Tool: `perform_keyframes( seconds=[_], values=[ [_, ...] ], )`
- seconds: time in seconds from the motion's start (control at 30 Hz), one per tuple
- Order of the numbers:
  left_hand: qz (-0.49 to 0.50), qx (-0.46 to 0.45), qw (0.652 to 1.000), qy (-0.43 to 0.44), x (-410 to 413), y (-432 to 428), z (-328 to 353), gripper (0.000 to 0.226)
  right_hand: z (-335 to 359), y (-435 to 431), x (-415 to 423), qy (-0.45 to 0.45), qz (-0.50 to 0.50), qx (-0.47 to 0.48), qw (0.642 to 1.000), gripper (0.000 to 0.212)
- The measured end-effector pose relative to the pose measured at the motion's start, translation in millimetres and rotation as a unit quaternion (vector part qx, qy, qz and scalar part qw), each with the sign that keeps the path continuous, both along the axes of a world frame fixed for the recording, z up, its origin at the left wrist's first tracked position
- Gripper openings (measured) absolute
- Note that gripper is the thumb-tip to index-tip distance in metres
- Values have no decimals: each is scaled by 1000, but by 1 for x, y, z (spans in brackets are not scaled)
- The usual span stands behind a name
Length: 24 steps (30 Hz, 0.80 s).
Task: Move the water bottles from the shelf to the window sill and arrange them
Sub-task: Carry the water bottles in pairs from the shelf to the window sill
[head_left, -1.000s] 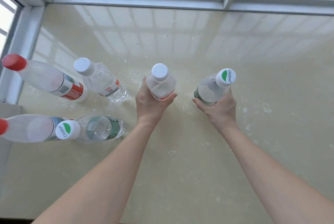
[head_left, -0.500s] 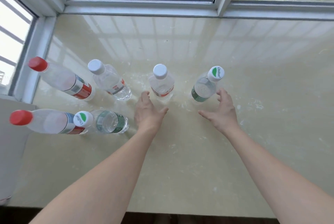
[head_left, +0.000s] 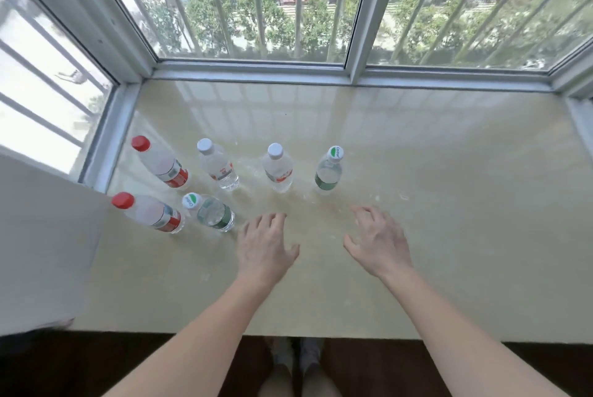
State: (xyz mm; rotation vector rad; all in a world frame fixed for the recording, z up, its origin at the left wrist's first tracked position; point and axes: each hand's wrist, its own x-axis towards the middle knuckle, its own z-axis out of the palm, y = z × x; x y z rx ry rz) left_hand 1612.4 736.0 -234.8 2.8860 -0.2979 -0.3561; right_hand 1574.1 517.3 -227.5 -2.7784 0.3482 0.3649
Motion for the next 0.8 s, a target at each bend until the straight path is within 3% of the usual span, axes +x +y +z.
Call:
perform_keyframes(
  seconds=[0.3,0.53,0.8],
  values=[
    [-52,-74,974,-210,13,-6,147,57,144,6,7,-188,12,-51,981,52],
    [-85,-53,960,-261,27,-9,231,64,225,6,17,-285,23,-69,956,53],
    [-147,-69,943,-289,30,-33,271,62,268,0,1,-324,-9,-109,940,54]
  ],
)
